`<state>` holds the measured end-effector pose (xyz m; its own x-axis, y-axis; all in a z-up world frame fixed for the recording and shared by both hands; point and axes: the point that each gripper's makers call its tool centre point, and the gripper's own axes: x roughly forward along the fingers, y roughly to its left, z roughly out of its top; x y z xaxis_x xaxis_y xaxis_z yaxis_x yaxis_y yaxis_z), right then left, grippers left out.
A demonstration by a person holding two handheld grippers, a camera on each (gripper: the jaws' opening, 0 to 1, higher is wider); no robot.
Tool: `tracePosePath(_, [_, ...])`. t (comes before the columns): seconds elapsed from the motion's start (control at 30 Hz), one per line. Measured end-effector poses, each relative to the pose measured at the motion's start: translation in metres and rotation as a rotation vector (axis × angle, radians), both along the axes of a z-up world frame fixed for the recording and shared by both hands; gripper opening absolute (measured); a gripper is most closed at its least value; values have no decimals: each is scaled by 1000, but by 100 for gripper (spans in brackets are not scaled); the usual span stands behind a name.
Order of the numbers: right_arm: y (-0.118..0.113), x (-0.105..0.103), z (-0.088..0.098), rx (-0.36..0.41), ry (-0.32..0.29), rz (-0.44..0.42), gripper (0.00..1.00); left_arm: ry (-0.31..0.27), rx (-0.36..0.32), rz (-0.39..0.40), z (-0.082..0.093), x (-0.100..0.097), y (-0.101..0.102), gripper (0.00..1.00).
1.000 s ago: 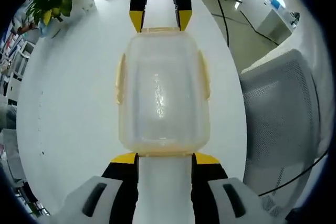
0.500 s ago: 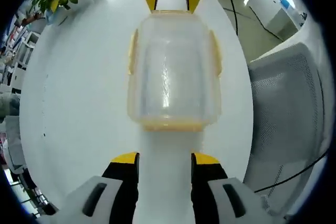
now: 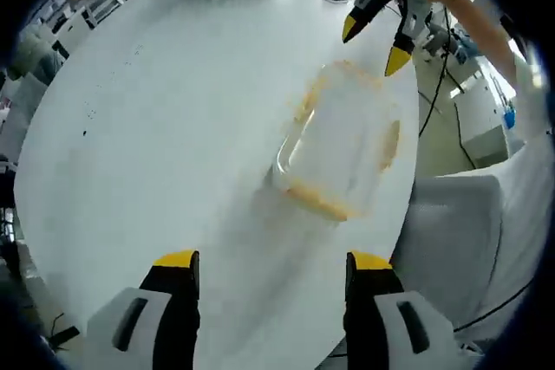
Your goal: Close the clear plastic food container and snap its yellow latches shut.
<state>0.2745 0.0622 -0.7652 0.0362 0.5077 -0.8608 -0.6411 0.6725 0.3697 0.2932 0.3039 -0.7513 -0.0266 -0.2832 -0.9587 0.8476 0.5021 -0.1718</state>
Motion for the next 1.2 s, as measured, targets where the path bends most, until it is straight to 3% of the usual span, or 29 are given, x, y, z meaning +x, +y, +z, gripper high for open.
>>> tracePosePath(0.07, [6, -1, 7, 58, 56, -67, 36, 57, -43, 101, 2, -5, -7, 61])
tracePosePath(0.1, [11, 0, 11, 95, 50, -72, 33, 135, -142, 237, 6, -9, -23, 57])
tracePosePath(0.17, [16, 4, 15, 125, 51, -116, 35, 236, -209, 446, 8, -9, -34, 52])
tracePosePath(0.2, [17, 5, 14, 128, 62, -144, 38, 254, -245, 500, 8, -6, -38, 52])
tracePosePath(0.33, [26, 0, 13, 185, 138, -221, 41, 286, -223, 617, 0, -9, -39, 52])
tracePosePath(0.43, [29, 0, 10, 222, 197, -312, 37, 377, -246, 720, -2, -20, -52, 49])
tracePosePath(0.5, [25, 2, 5, 219, 210, -352, 36, 394, -299, 758, 1, -17, -62, 46])
tracePosePath(0.57, [22, 1, 2, 209, 208, -351, 35, 385, -308, 772, 1, -26, -71, 44])
tracePosePath(0.7, [25, -6, 0, 217, 235, -354, 27, 383, -264, 758, -5, -27, -72, 44])
tracePosePath(0.97, [33, -14, -12, 191, 265, -334, 20, 403, -212, 758, -18, -14, -64, 41])
tracePosePath(1.07, [29, -12, -17, 159, 251, -333, 16, 392, -189, 746, -23, -19, -65, 40])
tracePosePath(1.2, [28, -11, -17, 172, 263, -351, 16, 397, -163, 747, -27, -26, -65, 39])
